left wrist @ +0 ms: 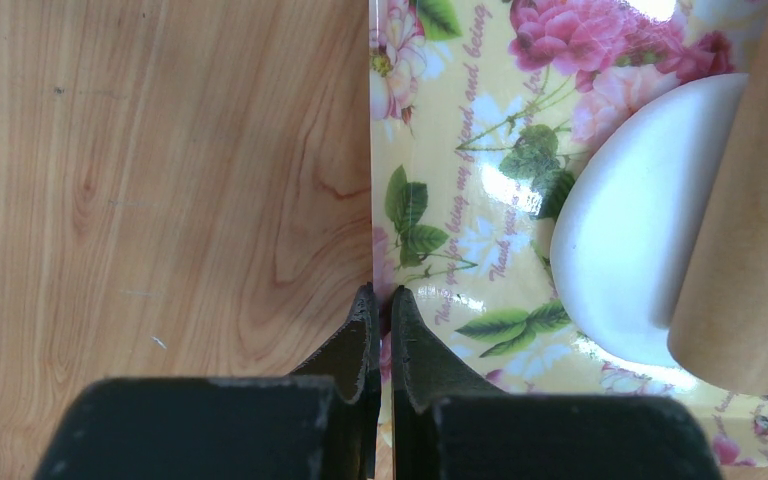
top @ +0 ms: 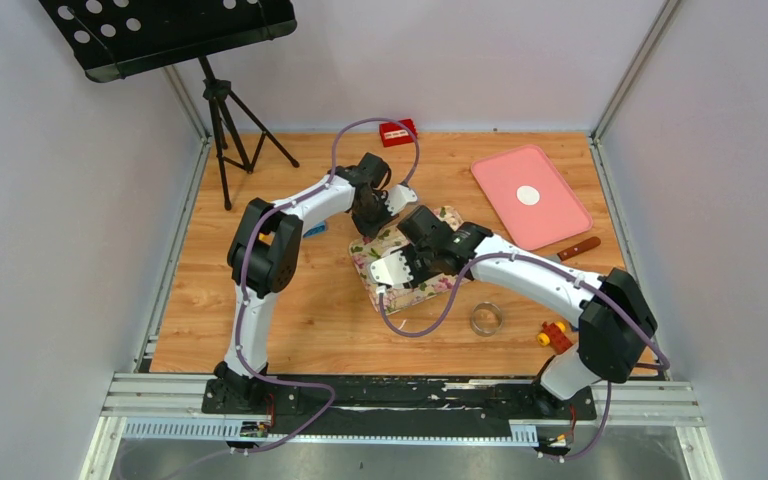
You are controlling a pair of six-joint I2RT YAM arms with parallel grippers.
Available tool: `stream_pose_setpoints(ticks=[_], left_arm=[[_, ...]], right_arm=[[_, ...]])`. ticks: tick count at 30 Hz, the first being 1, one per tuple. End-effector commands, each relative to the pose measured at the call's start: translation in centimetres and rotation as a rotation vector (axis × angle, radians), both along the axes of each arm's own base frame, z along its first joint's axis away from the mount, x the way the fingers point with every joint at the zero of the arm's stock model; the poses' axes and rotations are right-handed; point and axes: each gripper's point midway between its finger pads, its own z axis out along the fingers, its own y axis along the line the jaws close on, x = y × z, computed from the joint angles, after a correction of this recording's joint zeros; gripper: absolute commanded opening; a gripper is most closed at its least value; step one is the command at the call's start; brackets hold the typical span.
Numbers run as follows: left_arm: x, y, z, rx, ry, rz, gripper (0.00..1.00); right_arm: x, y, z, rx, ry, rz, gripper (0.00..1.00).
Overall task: Roll out the dumpling wrappers from the dough
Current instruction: Flatten out the dough on the work surface.
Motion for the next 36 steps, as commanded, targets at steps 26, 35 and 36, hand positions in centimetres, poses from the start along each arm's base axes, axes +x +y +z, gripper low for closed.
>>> stream_pose_setpoints(ticks=[26, 35, 36], left_arm=[[-1.5, -0.2, 0.1, 0.023, 0.002, -0.032, 0.0], [-1.5, -0.3, 0.3, 0.021, -0.001, -0.032, 0.0], [-1.5, -0.3, 0.3, 0.023, 0.0, -0.032, 0.0]], right_arm=[[-9.0, -4.2, -2.7, -0.16, 0.457, -0.039, 0.0], [-9.0, -4.5, -2.4, -0.184, 0.425, -0.031, 0.0], [-9.0, -4.5, -2.3, -0.184, 0.421, -0.029, 0.0]])
